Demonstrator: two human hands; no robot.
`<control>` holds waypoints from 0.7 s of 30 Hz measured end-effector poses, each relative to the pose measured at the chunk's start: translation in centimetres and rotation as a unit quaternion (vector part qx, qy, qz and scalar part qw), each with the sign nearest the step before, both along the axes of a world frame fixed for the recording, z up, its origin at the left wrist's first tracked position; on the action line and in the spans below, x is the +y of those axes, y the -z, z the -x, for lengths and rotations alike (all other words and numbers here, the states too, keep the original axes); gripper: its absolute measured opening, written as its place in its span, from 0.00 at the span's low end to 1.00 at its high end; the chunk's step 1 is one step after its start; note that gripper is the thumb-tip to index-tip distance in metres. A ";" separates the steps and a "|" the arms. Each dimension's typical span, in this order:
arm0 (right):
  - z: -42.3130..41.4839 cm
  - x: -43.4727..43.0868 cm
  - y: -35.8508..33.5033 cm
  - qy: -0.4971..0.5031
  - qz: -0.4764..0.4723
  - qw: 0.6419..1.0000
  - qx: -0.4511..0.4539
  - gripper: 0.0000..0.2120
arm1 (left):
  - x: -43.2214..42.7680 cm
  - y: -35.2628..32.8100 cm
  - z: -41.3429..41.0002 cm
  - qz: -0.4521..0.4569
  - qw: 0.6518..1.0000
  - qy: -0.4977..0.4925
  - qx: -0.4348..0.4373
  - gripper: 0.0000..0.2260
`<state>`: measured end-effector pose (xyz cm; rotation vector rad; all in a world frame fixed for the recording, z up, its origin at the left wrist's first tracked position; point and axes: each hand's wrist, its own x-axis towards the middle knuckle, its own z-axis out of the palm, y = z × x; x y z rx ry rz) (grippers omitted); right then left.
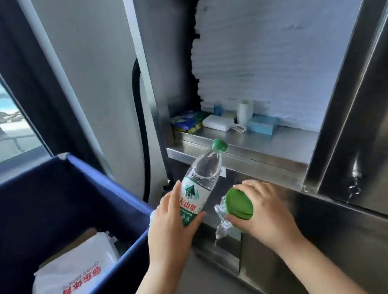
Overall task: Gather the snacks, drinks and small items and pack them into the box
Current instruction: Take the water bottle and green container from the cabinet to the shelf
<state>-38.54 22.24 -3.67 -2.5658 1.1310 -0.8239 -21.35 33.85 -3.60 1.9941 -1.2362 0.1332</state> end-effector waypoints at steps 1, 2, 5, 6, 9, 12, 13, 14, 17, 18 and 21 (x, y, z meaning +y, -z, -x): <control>-0.2 -2.2 -0.7 0.006 0.008 1.000 0.004 0.31 | -2.3 -0.7 -0.2 0.006 1.000 0.008 -0.005 0.36; -0.3 -4.2 -1.2 0.012 0.018 1.000 0.007 0.31 | -4.4 -1.1 -0.3 0.011 1.000 0.016 -0.011 0.36; -0.6 -9.1 -2.2 0.035 0.035 0.999 -0.002 0.31 | -9.2 -1.7 -0.5 0.016 0.999 0.046 -0.018 0.36; -0.7 -10.2 -2.2 0.037 0.032 0.999 -0.006 0.31 | -10.4 -1.6 -0.7 0.014 0.998 0.055 -0.019 0.36; -0.7 -12.4 -1.9 0.048 0.020 0.999 -0.001 0.31 | -13.4 -1.2 -1.0 0.002 0.997 0.078 -0.015 0.35; -0.6 -14.1 -1.9 0.069 0.021 0.997 -0.001 0.31 | -16.1 -1.1 -1.4 0.000 0.995 0.095 -0.012 0.35; -0.6 -14.6 -1.9 0.078 0.022 0.997 -0.002 0.31 | -17.0 -1.0 -1.6 -0.001 0.995 0.099 -0.014 0.35; -0.6 -15.1 -2.0 0.087 0.022 0.996 0.000 0.31 | -17.9 -1.0 -1.7 -0.001 0.994 0.105 -0.016 0.35; -0.7 -16.2 -2.3 0.110 0.025 0.994 0.004 0.32 | -20.3 -0.8 -2.2 0.000 0.991 0.134 -0.009 0.35; -0.7 -16.6 -2.3 0.118 0.026 0.993 0.004 0.32 | -21.2 -0.8 -2.4 0.001 0.990 0.143 -0.002 0.36; -0.7 -17.8 -2.2 0.149 0.029 0.988 0.007 0.33 | -23.7 -0.8 -2.8 0.010 0.986 0.168 -0.002 0.36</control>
